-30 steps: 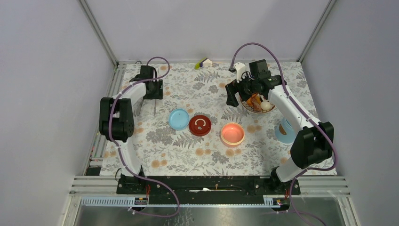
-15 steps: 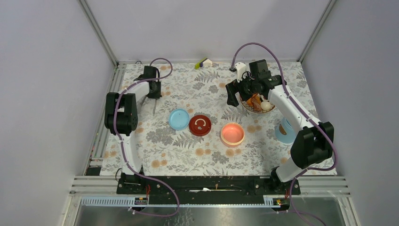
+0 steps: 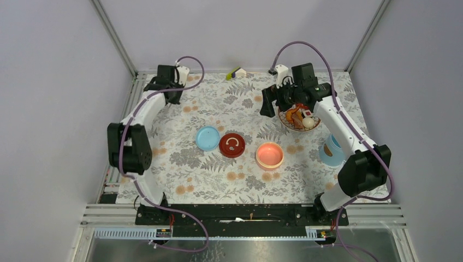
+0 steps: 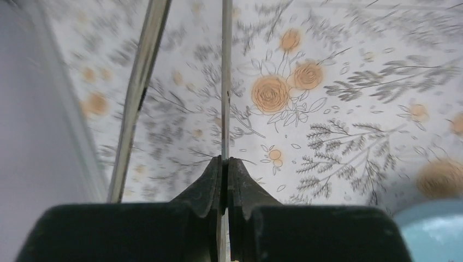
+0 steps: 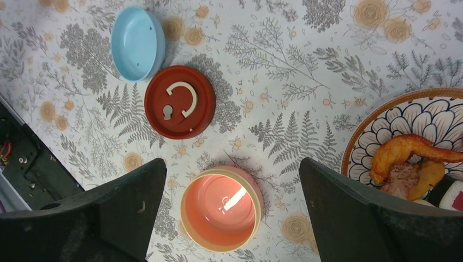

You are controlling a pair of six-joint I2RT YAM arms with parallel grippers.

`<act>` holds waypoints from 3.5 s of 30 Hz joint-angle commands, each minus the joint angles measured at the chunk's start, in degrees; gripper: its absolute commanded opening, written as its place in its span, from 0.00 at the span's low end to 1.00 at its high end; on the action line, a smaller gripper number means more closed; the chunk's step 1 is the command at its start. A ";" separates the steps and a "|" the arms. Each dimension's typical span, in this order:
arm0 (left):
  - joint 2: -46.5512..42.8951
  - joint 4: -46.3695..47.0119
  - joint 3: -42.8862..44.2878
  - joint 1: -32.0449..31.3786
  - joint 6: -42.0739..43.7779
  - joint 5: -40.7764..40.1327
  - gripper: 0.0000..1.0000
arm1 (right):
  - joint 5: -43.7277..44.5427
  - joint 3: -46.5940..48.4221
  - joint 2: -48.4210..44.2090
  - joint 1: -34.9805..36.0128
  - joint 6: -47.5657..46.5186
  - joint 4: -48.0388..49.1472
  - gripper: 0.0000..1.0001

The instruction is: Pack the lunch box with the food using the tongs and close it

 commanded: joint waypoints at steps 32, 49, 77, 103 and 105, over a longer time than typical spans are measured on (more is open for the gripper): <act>-57.01 69.06 -53.96 -11.16 72.04 47.10 0.00 | -42.68 -4.60 -10.68 0.44 38.04 28.84 0.99; -58.54 71.39 -56.31 -13.87 77.40 51.38 0.00 | -45.66 -19.33 -8.13 8.80 75.24 73.63 0.99; -51.99 74.54 -53.65 -18.17 79.79 48.83 0.00 | -38.53 -18.38 -2.04 16.00 86.96 78.68 0.76; -50.07 70.80 -51.56 -20.47 80.69 48.10 0.00 | -38.43 -18.49 -0.49 16.64 86.32 80.11 0.52; -50.14 70.05 -51.36 -20.53 80.93 48.08 0.00 | -38.49 -18.63 -0.74 16.63 85.77 79.50 0.53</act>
